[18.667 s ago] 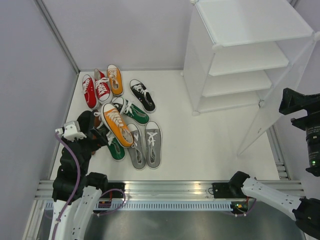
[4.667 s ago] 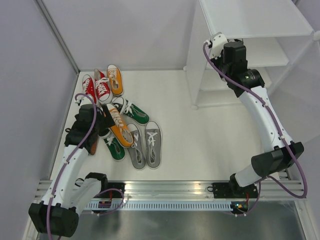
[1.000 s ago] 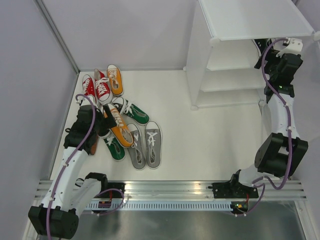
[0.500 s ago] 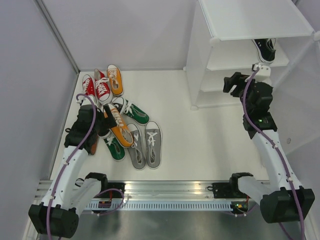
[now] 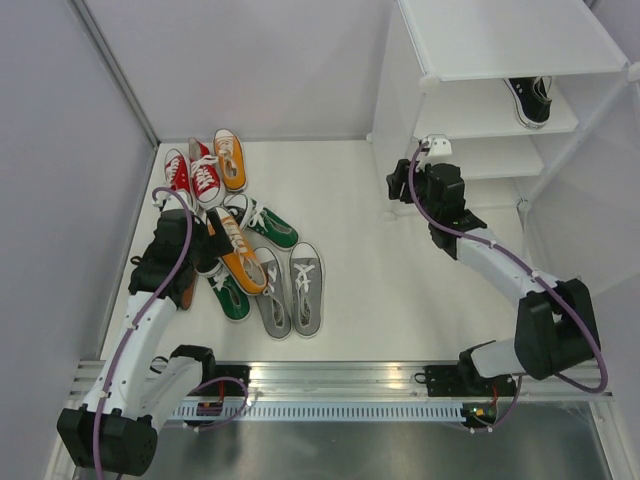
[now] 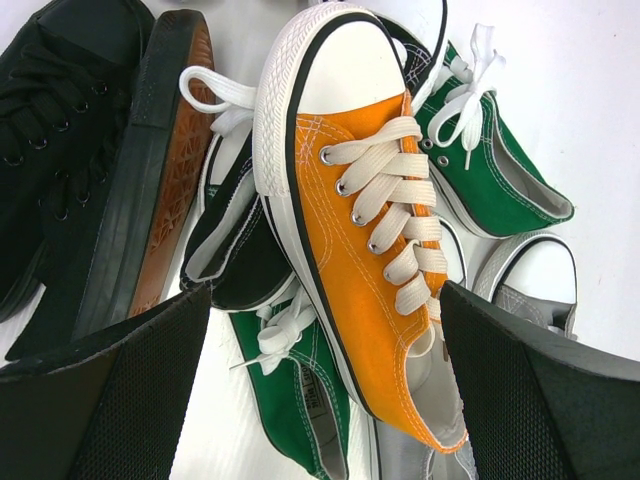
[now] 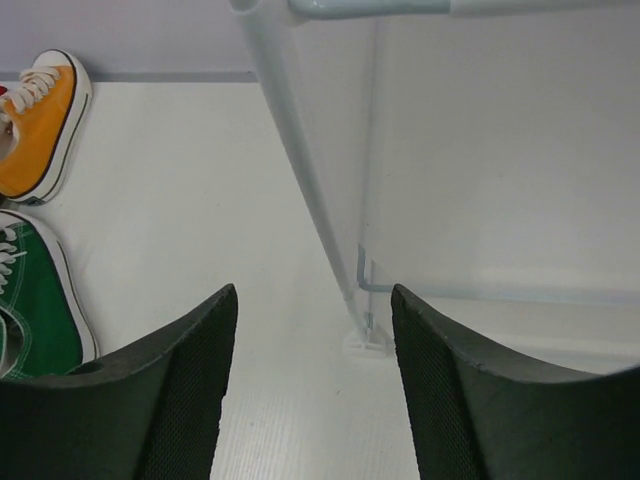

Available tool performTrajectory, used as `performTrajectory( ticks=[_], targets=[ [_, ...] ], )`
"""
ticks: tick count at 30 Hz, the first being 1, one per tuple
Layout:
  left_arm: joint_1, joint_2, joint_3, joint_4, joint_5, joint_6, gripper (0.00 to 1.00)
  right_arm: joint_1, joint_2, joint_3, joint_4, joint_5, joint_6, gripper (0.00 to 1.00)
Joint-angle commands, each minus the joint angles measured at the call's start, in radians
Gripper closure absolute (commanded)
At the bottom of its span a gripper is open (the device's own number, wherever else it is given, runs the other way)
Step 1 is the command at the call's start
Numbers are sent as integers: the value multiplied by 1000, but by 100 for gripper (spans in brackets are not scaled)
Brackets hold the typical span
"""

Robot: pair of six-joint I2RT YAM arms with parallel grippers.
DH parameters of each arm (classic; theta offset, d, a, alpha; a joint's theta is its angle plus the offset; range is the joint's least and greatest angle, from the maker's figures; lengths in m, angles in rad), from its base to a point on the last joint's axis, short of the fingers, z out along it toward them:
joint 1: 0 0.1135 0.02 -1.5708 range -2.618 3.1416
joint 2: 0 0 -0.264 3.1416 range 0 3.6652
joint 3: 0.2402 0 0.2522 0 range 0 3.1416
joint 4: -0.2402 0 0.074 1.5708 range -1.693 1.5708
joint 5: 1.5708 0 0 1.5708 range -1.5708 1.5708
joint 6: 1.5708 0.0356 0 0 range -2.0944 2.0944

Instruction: Place and organize the shoes in the shoe cabinet

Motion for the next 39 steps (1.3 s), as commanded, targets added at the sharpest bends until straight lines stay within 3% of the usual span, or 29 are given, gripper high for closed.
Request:
performTrajectory(
  ticks=[1, 5, 6, 8, 9, 19, 22, 23, 26, 29, 32, 39],
  targets=[
    [5, -11, -3, 30, -30, 30, 2, 4, 58, 79, 150, 42, -27, 34],
    [5, -11, -3, 28, -33, 30, 2, 6, 149, 141, 180, 28, -43, 59],
    [5, -11, -5, 30, -35, 31, 2, 7, 161, 168, 183, 25, -44, 74],
    [5, -9, -2, 30, -38, 31, 2, 18, 196, 197, 183, 25, -52, 94],
    [5, -9, -3, 28, -38, 31, 2, 24, 209, 228, 183, 24, -52, 99],
    [5, -6, -5, 30, -41, 34, 2, 66, 328, 339, 174, 69, -41, 99],
    [5, -6, -3, 30, -38, 33, 2, 69, 295, 282, 169, 82, -40, 74],
    [5, -6, -5, 30, -36, 33, 2, 69, 261, 250, 160, 89, -40, 58],
    [5, -6, -2, 30, -35, 33, 2, 70, 174, 219, 89, 105, -50, 39],
    [5, -5, -3, 30, -31, 31, 2, 70, 72, 198, -16, 143, -56, 28],
    [5, -5, -5, 30, -31, 31, 2, 67, -41, 213, -174, 212, -76, 24],
    [5, -6, -6, 30, -28, 31, 2, -72, -167, 262, -428, 272, -49, 23]
  ],
)
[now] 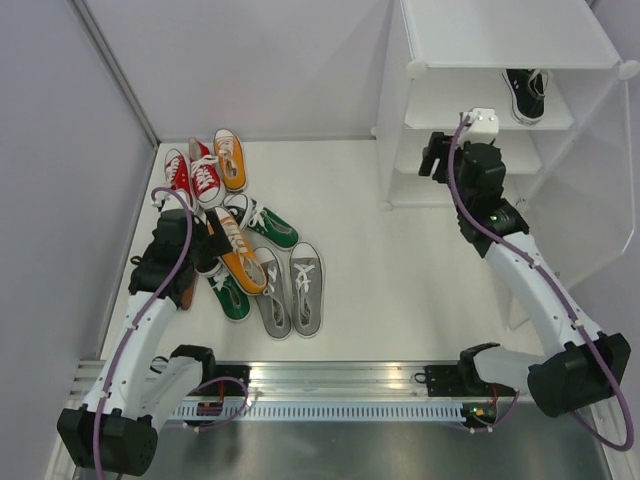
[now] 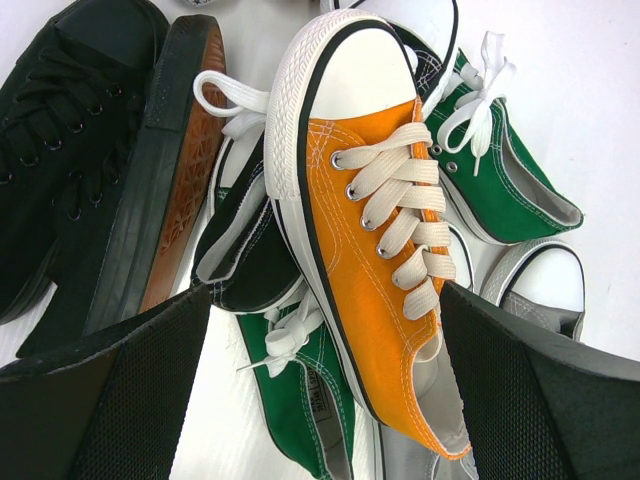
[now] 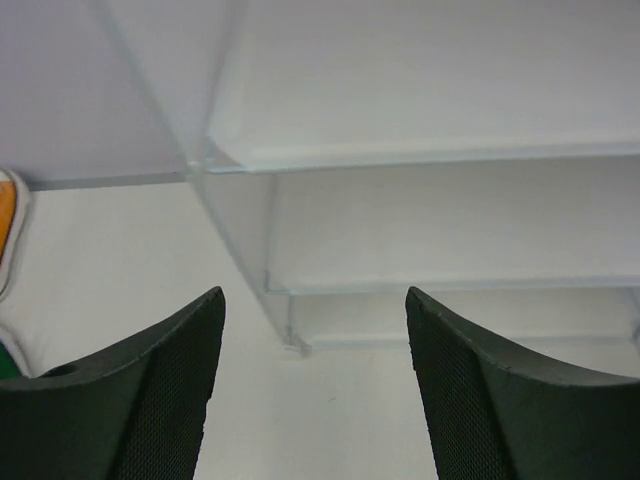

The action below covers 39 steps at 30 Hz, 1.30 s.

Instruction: Place and organize the shoes in the shoe cabinet

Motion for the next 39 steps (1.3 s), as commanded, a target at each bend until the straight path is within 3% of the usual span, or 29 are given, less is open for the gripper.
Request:
performTrajectory(
  ticks=[1, 3, 6, 10, 14, 20, 22, 27, 31, 34, 39],
  targets=[
    [5, -7, -6, 29, -2, 31, 2, -126, -76, 31, -200, 78, 42, 23],
    [5, -9, -6, 27, -1, 28, 2, -191, -113, 32, -246, 104, 101, 23],
    [5, -10, -4, 27, -1, 29, 2, -274, -186, 29, -340, 299, 154, 23],
    [5, -7, -4, 29, 5, 29, 2, -312, -285, 2, -386, 682, 176, 13],
    [5, 1, -3, 27, 11, 28, 2, -398, -331, -11, -347, 860, 169, 4],
    [5, 2, -6, 29, 11, 28, 2, -598, -332, 15, -253, 896, 246, 2],
    [5, 2, -7, 29, 10, 28, 2, -609, -291, 52, -244, 803, 249, 2],
    [5, -1, -7, 27, 8, 29, 2, -609, -180, 166, -219, 239, 157, 2],
    [5, -1, -7, 29, 2, 29, 2, -609, -168, 149, -121, -62, 148, 8],
    [5, 1, -7, 27, 4, 29, 2, -609, -92, 178, -89, -190, 169, 10],
    [5, 8, -6, 27, 22, 28, 2, -609, 25, 147, 140, -274, 192, 9]
  ],
)
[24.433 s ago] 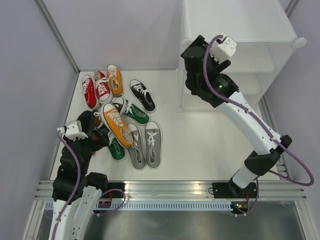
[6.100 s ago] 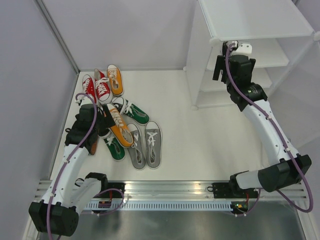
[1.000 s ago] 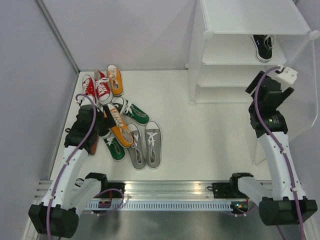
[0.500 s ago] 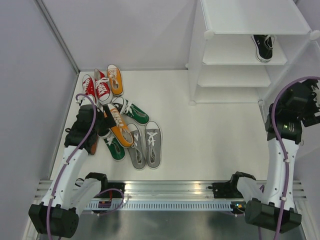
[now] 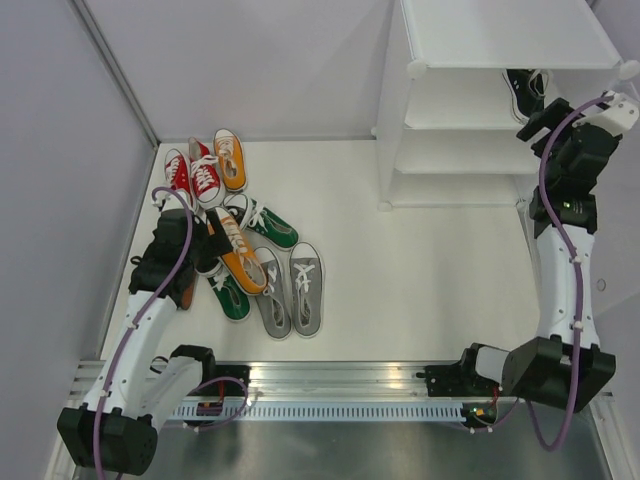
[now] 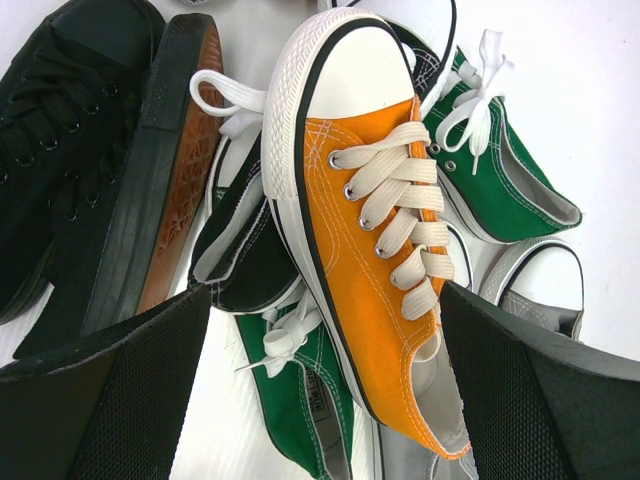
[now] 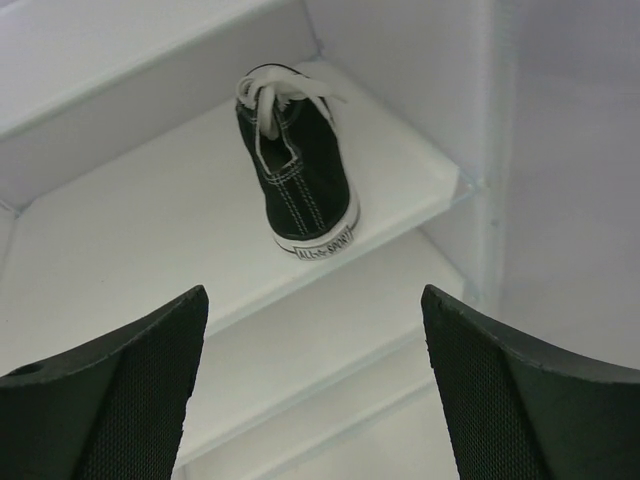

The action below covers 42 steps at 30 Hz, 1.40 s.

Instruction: Place and organize the shoes in the shoe cabinet

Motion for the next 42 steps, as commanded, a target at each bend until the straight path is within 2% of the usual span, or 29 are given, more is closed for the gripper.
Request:
performTrajectory(
  ticks=[1, 5, 11, 24, 29, 33, 34, 36, 37, 40, 42],
  targets=[
    [5, 4, -6, 27, 25, 28, 2, -2, 73, 7, 197, -173, 11, 9],
    [5, 2, -6, 25, 16, 29, 2, -2, 193, 36, 283, -200, -65, 9],
    [5, -4, -4, 27, 21, 29, 2, -2, 304, 122, 246, -165, -216, 9],
    [5, -2, -1, 25, 44, 28, 2, -2, 485, 288, 233, -165, -279, 12],
    [5, -4, -1, 25, 39, 29, 2, -2, 532, 317, 208, -187, -290, 17],
    [5, -2, -3, 25, 39, 29, 2, -2, 545, 316, 194, -155, -294, 30],
    [5, -1, -3, 27, 39, 29, 2, -3, 546, 316, 197, -151, -287, 44],
    [5, -1, -4, 27, 39, 29, 2, -6, 555, 325, 194, -118, -288, 59],
    [5, -1, -4, 27, 39, 29, 2, -8, 557, 333, 190, -99, -294, 75],
    [5, -4, -4, 25, 34, 31, 2, -11, 557, 342, 205, -64, -311, 99],
    [5, -4, -4, 25, 33, 31, 2, -12, 551, 339, 220, -36, -319, 99]
  ],
)
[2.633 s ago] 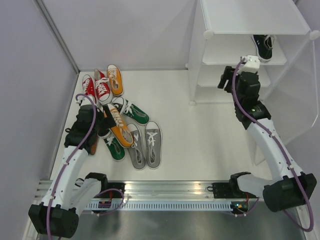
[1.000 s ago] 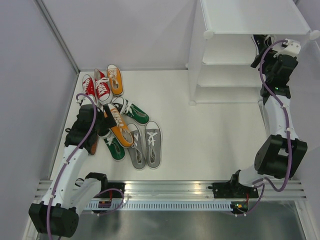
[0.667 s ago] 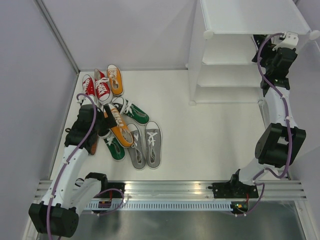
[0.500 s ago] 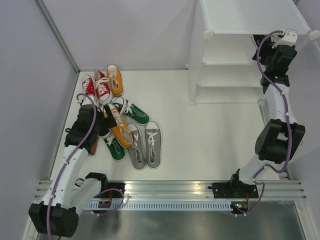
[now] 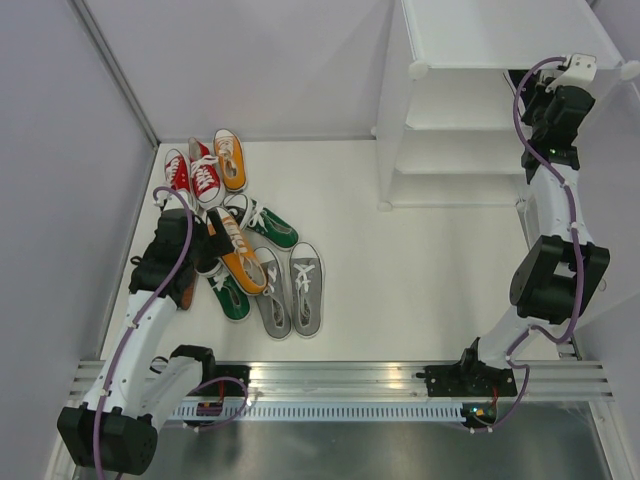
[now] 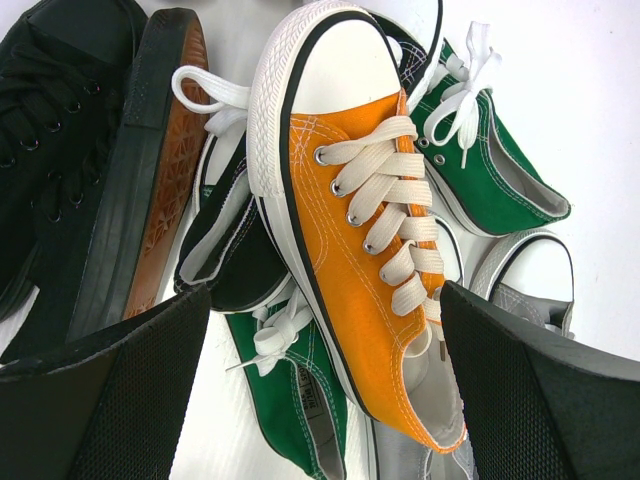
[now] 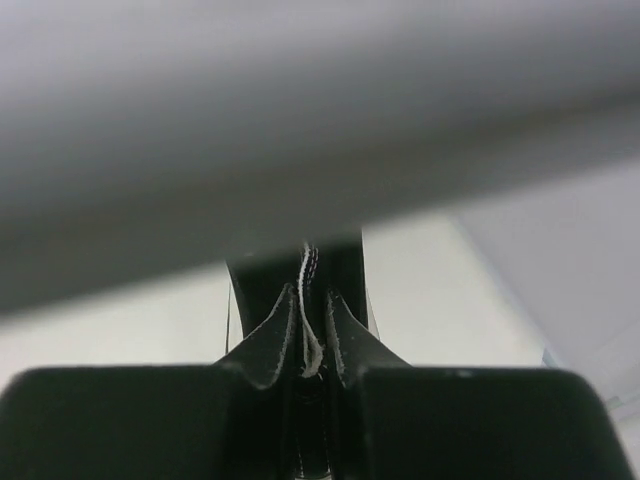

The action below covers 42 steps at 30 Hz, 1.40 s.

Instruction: Place and organize the shoes in the shoe cabinet

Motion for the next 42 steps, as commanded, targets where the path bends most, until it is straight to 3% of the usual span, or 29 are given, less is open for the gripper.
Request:
performTrajectory(
  ticks=[1, 13, 24, 26, 27, 30, 33, 36, 42],
  targets=[
    [4, -10, -4, 23, 3, 31, 2, -14, 8, 23, 35, 84, -24, 100],
    [4, -11, -6, 24, -8, 31, 2, -49, 7, -6, 204, 154, -25, 99],
    [4, -2, -6, 24, -18, 34, 2, -106, 76, 91, 208, 54, -48, 98],
    [4, -2, -4, 23, -23, 35, 2, -106, 77, 94, 207, 73, -39, 90],
    [4, -2, -6, 24, -23, 35, 2, -106, 76, 94, 198, 70, -39, 73],
    [4, -4, -6, 23, -23, 34, 2, -106, 54, 71, 190, 48, 5, 42],
    [4, -5, -4, 23, -23, 34, 2, -104, 22, 25, 184, 28, 28, 25],
    [4, -5, -6, 23, -17, 34, 2, -87, -16, -32, 176, 41, 39, 22],
    [4, -8, -6, 24, -12, 31, 2, -70, -94, -124, 199, 57, 100, 25]
  ],
)
